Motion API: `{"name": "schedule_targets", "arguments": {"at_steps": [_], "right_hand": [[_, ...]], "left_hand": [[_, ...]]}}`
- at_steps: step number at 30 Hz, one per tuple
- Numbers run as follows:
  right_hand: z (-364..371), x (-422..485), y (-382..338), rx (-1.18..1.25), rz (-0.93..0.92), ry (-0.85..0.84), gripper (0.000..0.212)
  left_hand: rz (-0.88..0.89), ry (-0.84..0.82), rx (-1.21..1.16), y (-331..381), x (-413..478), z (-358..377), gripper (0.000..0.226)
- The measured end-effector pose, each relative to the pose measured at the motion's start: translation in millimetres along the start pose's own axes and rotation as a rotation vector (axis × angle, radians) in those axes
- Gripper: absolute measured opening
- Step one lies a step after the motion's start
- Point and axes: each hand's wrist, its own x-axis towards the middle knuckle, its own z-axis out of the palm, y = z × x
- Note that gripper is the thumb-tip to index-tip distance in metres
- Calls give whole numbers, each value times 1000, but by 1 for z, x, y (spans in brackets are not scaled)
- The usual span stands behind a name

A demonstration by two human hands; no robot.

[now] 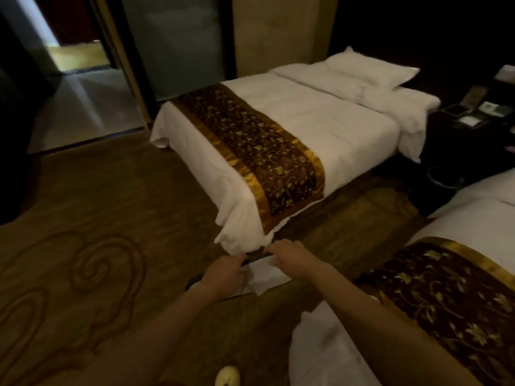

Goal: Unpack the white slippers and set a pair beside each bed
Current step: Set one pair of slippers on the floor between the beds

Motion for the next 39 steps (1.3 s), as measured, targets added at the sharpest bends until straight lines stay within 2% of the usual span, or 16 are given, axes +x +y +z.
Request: {"name": "schedule_targets", "arguments": {"at_steps": [3,11,19,24,27,29,31,34,36,39], "right_hand": [[-27,34,37,-31,86,8,29],[-72,86,166,-16,338,-39,31],[-130,143,314,33,447,-69,32],[-177,162,390,20,482,-87,33],[-199,172,436,-3,496,-77,33],[-212,175,469,-37,512,3,32],[-220,178,503,-26,578,153,40],[-221,183,553,102,796,333,78],[-207,187,584,251,961,388,100],[-167,192,617,567,1094,350,118]], "left_hand": [[122,-80,34,12,68,-24,40],[373,-261,167,79,248,-45,34],[464,-364,179,161,427,-52,29],[531,-399,227,220,503,-65,36],[555,-433,198,255,549,-70,30],[522,-448,108,279,581,-67,31],[459,-475,-19,304,612,-57,38],[234,-558,-347,340,656,-33,59],[59,-628,-632,362,686,-7,57],[-176,-670,-936,387,724,39,50]]}}
